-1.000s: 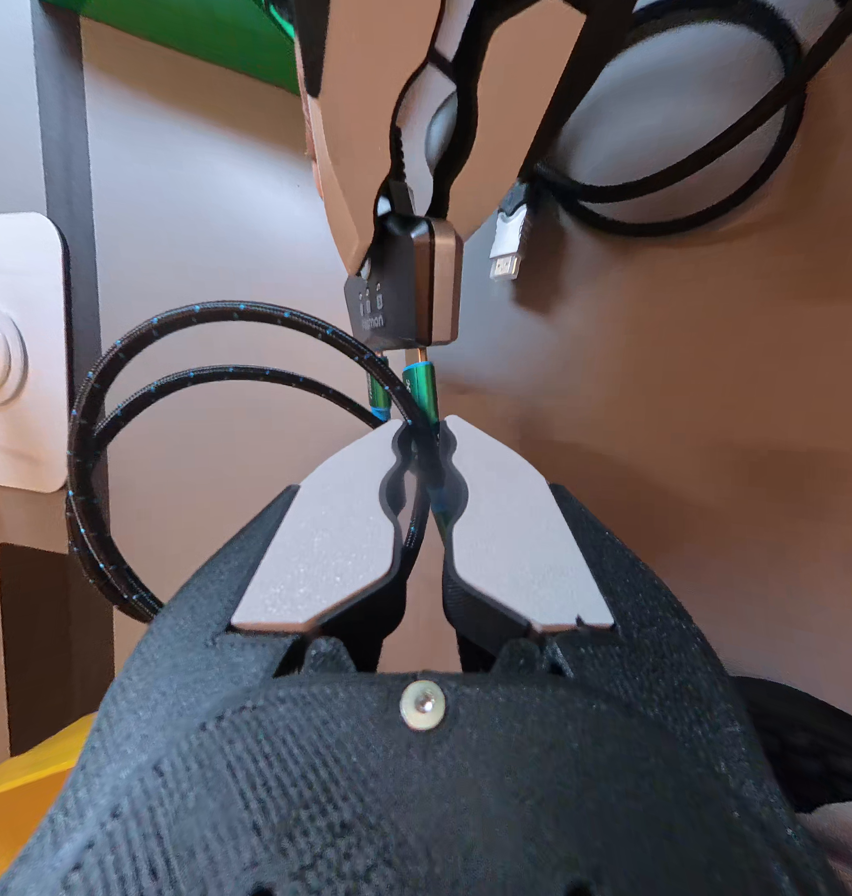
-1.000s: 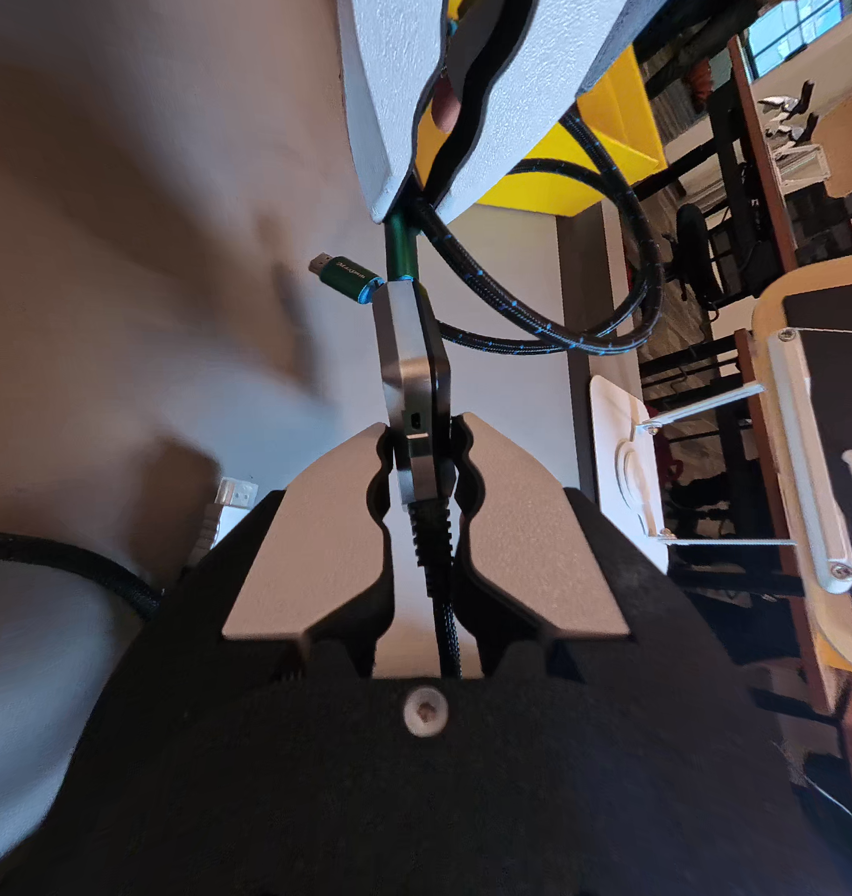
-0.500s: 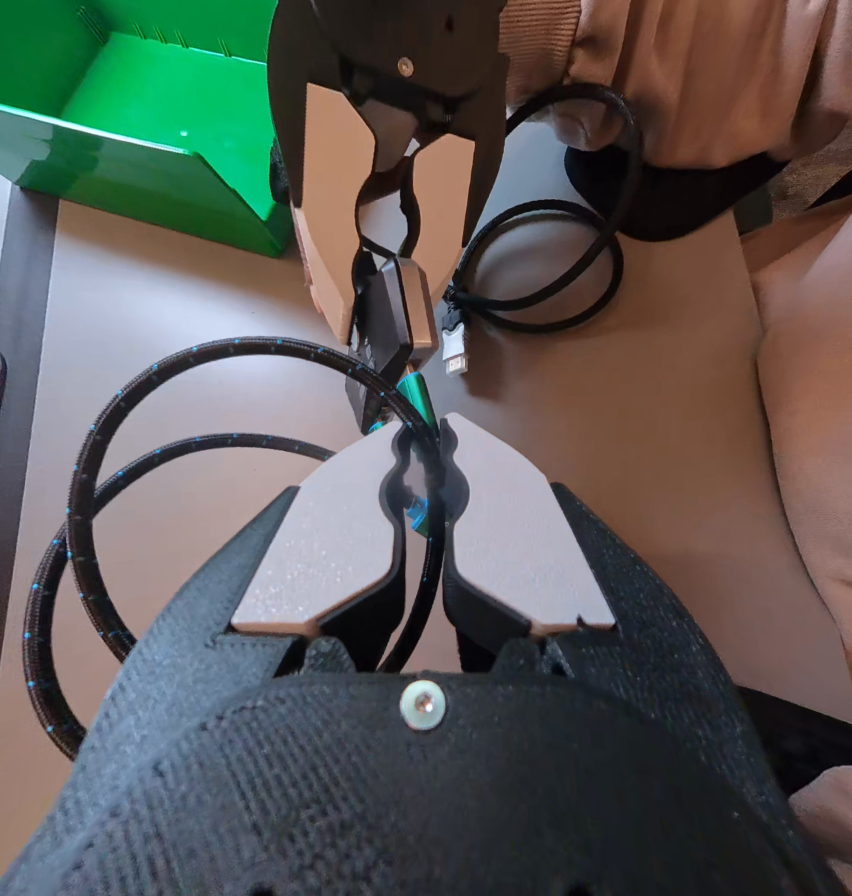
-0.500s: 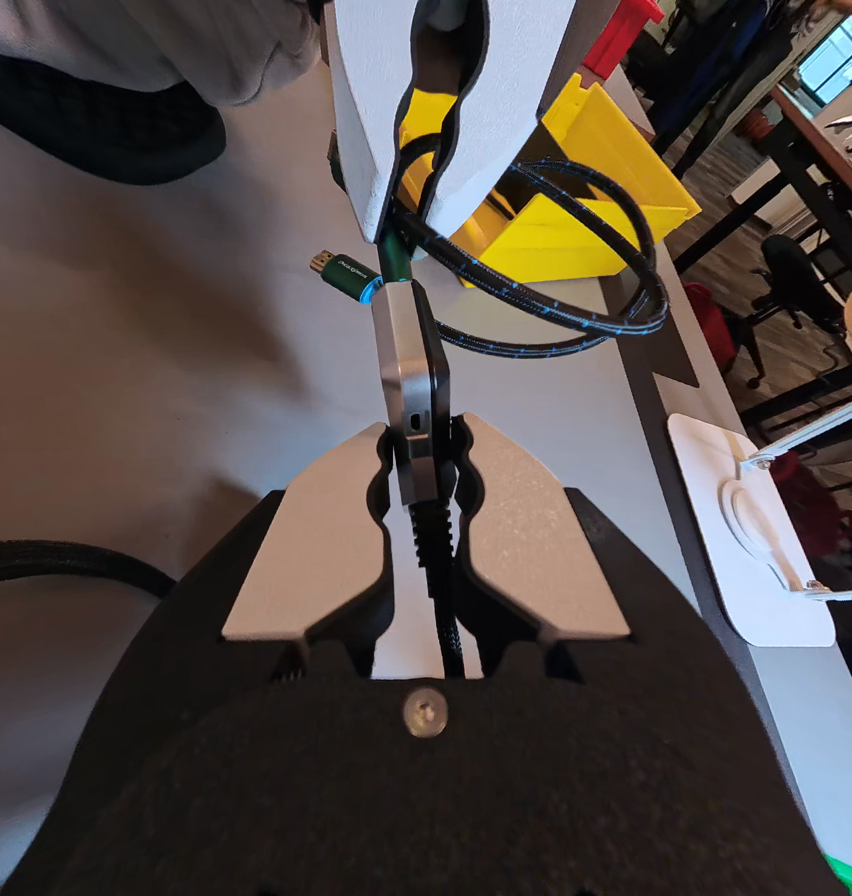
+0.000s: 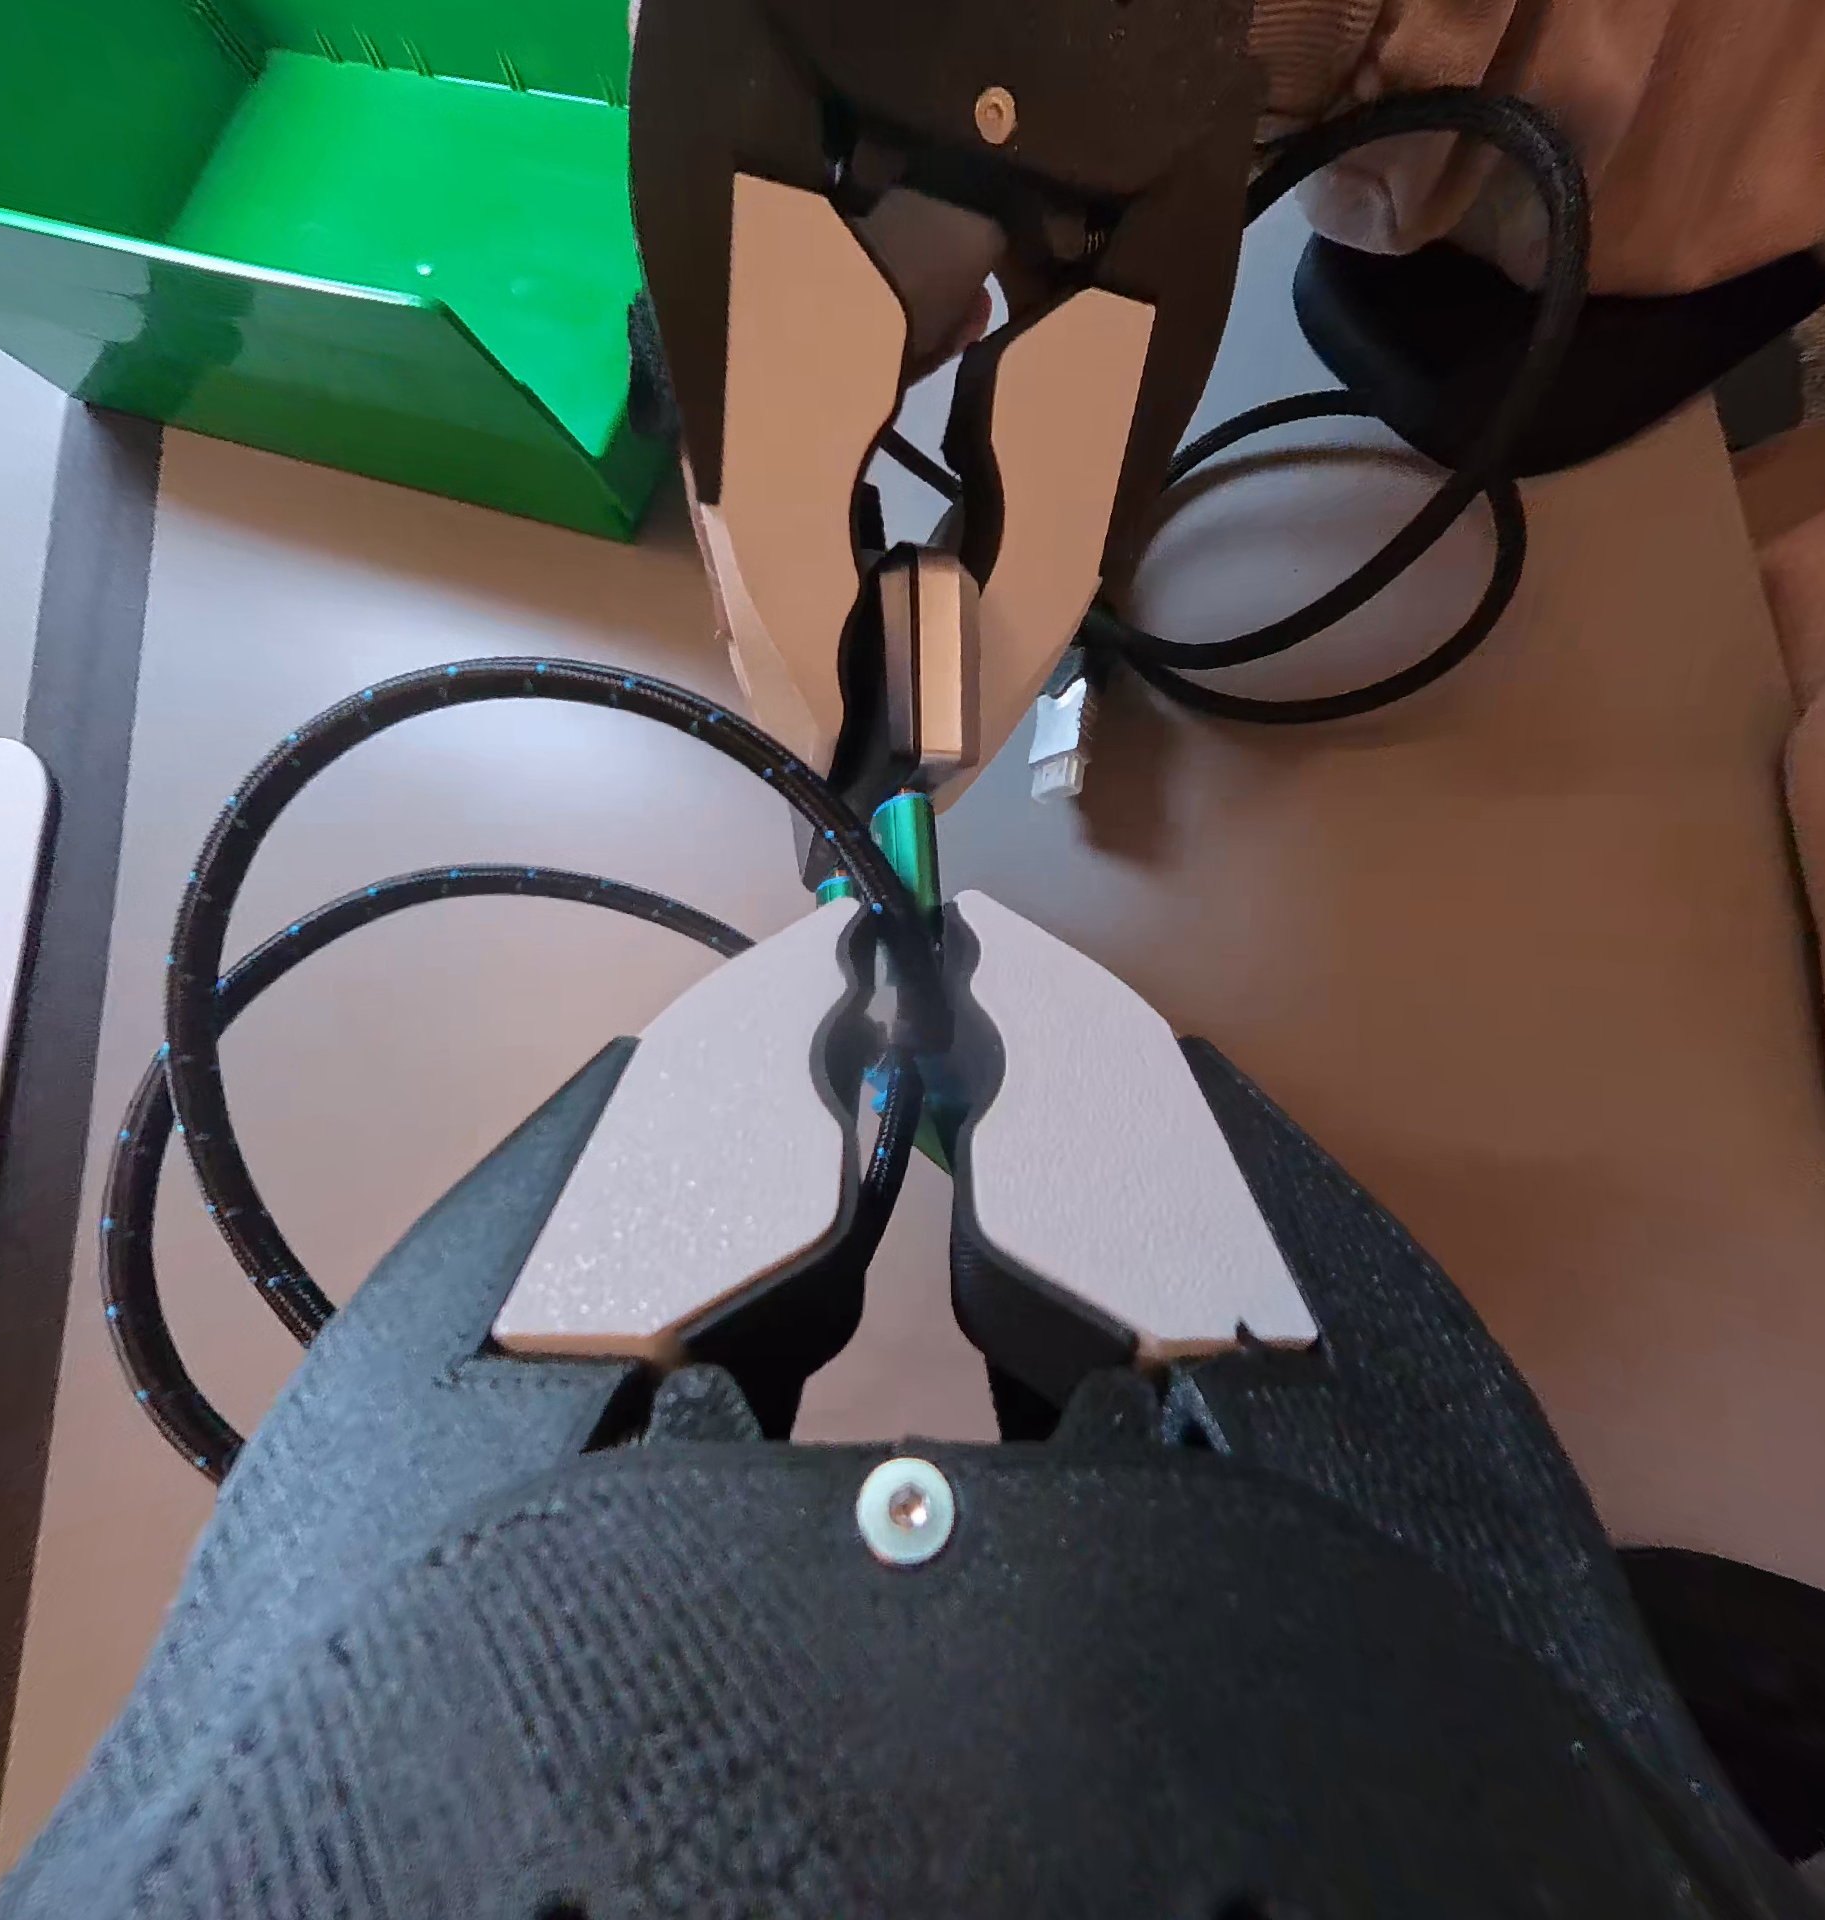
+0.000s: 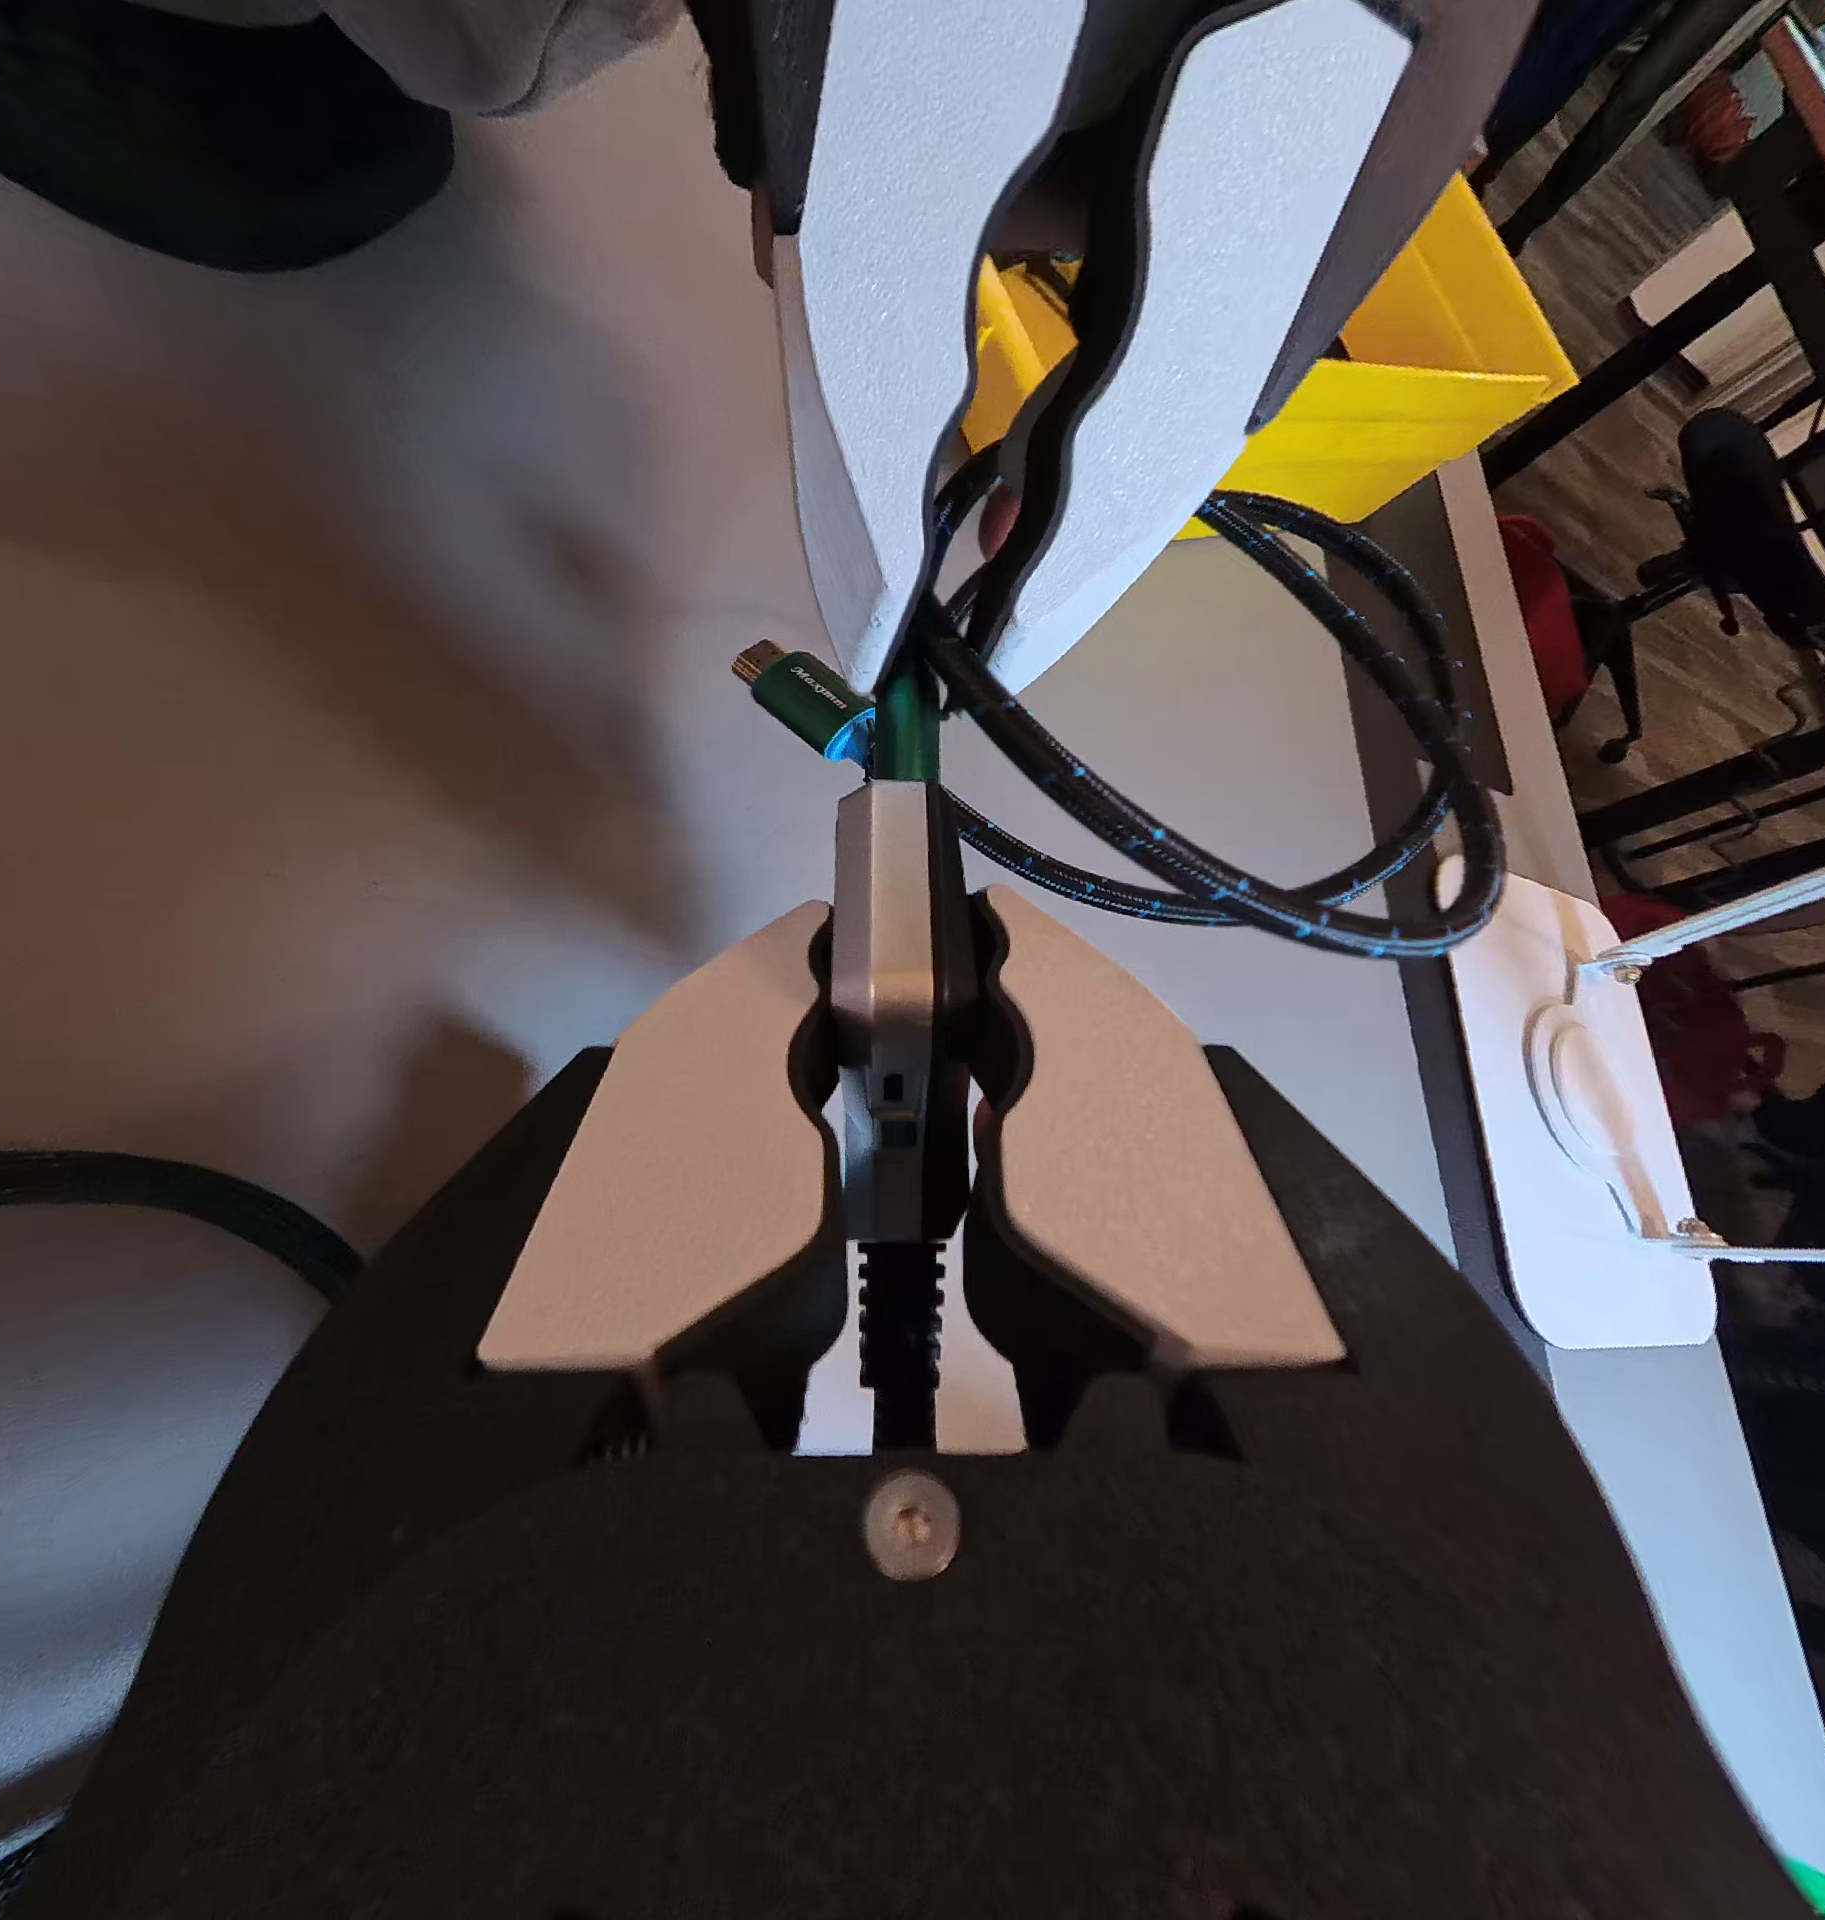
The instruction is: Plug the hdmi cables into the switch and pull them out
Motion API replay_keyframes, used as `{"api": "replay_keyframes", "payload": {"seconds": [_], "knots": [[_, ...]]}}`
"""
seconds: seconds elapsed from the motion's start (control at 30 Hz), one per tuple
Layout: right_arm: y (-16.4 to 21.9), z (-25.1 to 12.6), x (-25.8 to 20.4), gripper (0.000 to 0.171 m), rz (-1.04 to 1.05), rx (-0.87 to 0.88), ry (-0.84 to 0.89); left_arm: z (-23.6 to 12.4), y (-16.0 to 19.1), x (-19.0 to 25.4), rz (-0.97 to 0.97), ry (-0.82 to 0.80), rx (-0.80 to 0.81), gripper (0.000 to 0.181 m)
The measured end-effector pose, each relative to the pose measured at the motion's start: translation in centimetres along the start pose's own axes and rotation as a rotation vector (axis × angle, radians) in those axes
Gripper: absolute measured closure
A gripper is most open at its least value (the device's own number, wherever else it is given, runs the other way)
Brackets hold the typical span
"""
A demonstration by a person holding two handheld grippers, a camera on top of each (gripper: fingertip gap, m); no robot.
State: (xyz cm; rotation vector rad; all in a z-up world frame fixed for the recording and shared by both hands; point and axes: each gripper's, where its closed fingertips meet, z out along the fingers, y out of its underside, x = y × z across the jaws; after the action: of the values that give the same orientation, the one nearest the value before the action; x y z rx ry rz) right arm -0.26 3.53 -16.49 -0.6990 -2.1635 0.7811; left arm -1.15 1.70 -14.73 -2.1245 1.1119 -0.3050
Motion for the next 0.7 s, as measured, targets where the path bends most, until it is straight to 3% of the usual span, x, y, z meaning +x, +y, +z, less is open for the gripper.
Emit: {"api": "replay_keyframes", "payload": {"seconds": [0.1,0.23,0.37,0.47,0.53,0.6,0.7], "knots": [[0.1,-0.5,0.5,0.150,0.005,-0.007,0.030,-0.9,-0.6,-0.7,0.011,-0.050,0.043,0.162],[-0.4,-2.3,1.8,0.150,0.014,0.020,0.093,-5.2,-3.2,-3.0,0.007,-0.198,0.254,0.146],[-3.0,-6.3,4.1,0.150,0.044,0.169,0.210,-10.6,-4.2,-5.4,-0.044,-0.329,0.451,0.142],[-6.2,-10.6,5.9,0.149,0.079,0.379,0.323,-13.6,-4.2,-6.3,-0.066,-0.349,0.599,0.143],[-8.8,-13.7,6.5,0.149,0.117,0.584,0.369,-13.5,-4.3,-5.9,-0.086,-0.272,0.674,0.145],[-11.1,-16.2,6.5,0.149,0.164,0.802,0.363,-11.3,-5.0,-5.1,-0.086,-0.189,0.682,0.143],[-13.5,-17.4,6.0,0.149,0.255,1.051,0.282,-7.3,-9.3,-1.8,-0.024,-0.052,0.796,0.136]]}}
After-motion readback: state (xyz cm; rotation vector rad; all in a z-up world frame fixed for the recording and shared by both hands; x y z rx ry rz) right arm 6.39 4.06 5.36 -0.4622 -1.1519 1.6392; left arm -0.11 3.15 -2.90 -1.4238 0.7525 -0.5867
